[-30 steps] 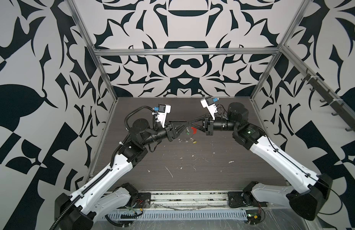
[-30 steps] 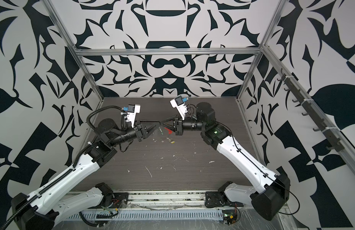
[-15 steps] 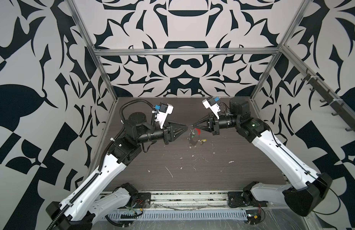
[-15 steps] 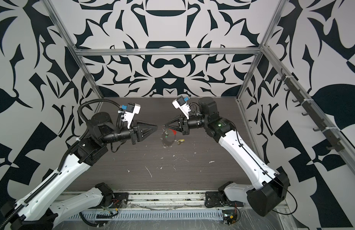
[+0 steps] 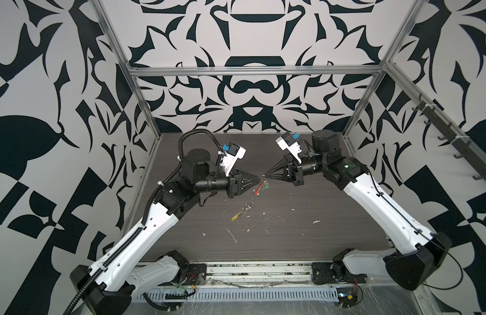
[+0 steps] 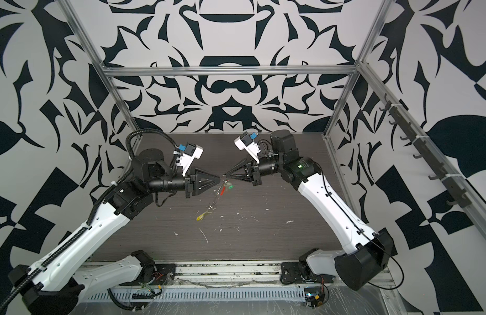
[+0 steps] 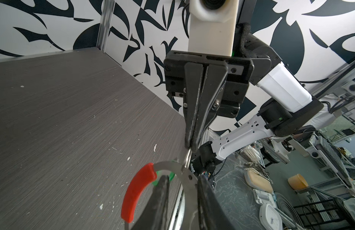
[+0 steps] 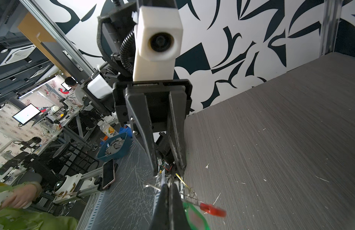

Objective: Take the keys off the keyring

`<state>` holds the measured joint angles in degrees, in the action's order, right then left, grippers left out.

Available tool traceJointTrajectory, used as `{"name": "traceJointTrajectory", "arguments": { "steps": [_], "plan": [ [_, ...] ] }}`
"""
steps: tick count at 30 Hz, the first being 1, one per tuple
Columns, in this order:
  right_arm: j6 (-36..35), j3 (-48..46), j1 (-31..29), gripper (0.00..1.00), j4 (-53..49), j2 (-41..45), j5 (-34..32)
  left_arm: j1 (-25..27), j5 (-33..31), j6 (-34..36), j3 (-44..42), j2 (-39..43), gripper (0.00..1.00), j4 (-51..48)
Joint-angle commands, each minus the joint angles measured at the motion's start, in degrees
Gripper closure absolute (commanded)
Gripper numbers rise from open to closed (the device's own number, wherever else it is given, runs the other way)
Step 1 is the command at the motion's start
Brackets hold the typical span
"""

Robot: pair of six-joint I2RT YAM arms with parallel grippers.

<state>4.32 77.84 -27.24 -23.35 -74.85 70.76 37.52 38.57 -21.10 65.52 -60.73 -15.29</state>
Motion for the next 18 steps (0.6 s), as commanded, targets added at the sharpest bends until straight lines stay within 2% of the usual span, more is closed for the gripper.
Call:
{"name": "traceJointTrajectory", "arguments": {
  "steps": [1, 18],
  "plan": [
    [-1.68, 2.66, 0.00, 1.00, -0.15, 0.61, 2.18, 0.00, 1.43, 1.41, 2.35, -0.38, 0.72, -1.23],
    [-1.76, 2.77, -0.55, 1.00, -0.36, 0.49, 2.28, 0.01, 3.01, 0.92, 3.90, -3.04, 0.81, -1.36]
  ]
}}
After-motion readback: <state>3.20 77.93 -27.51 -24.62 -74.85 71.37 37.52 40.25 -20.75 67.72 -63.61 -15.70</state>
